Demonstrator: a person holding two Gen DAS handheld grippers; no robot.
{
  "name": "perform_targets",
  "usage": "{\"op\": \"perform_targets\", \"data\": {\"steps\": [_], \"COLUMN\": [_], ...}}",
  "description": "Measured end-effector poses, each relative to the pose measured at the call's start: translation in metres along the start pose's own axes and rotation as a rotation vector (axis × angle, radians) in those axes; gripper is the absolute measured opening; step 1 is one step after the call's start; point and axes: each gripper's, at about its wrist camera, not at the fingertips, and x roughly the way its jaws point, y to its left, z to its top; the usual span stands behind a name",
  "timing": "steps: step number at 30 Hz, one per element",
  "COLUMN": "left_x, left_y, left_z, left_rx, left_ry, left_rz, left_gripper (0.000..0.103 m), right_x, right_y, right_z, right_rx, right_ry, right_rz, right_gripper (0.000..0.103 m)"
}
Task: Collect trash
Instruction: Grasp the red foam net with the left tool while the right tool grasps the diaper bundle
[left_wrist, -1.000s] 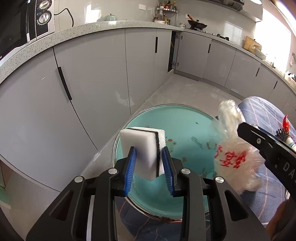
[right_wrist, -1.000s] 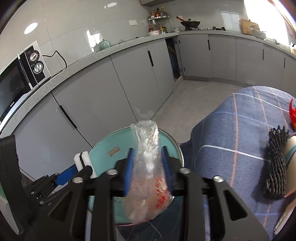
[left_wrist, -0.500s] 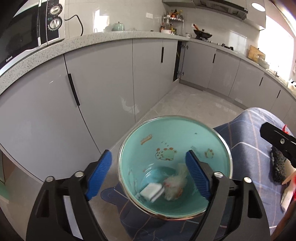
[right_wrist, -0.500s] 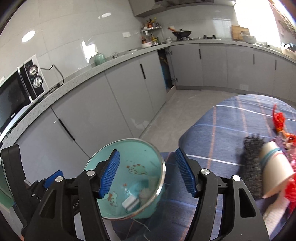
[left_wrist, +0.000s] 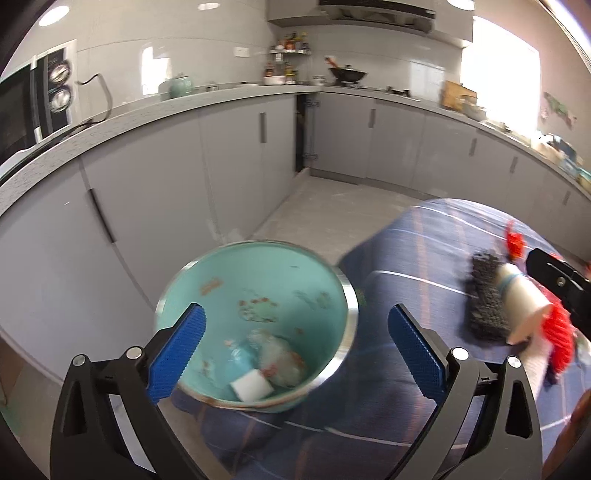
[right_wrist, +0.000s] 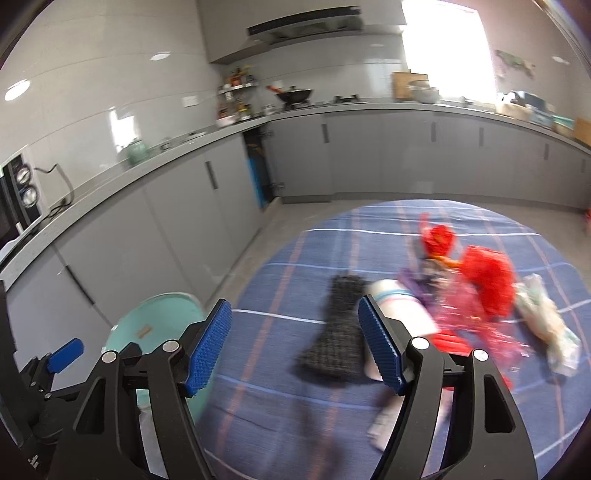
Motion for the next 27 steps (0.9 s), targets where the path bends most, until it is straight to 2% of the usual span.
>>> {"op": "perform_targets", "data": {"steps": [9,15,22,27], "left_x": [-0.009,-0.012,-0.011,-0.011], "left_y": [-0.064,-0.088,-0.116,-0.135], "left_z": [-0.015,-0.021,-0.029,-0.035], "left_rx": [0.099,0.146,0.179,0.236], "left_ry": [0.027,0.027,0.050,0.052], "left_rz": [-0.090,-0.128,-0.198,-0.209], "left_gripper": [0.097,0.097,0.097,0.097], "right_x": [-0.020,-0.037,-0.047,-0.051], "right_y": [-0.060,-0.096,-0.126,-0.143], "right_z": [-0.009,-0.025,-0.042,-0.052], "right_rx": [0.071,0.091,0.091,0.074], "right_ry": [-0.025,-0.023,0.013,0.029], "right_rz": [-0.093,-0.156,-0.187,-0.214], "right_gripper": [0.071,0.071,0.070,0.070]}}
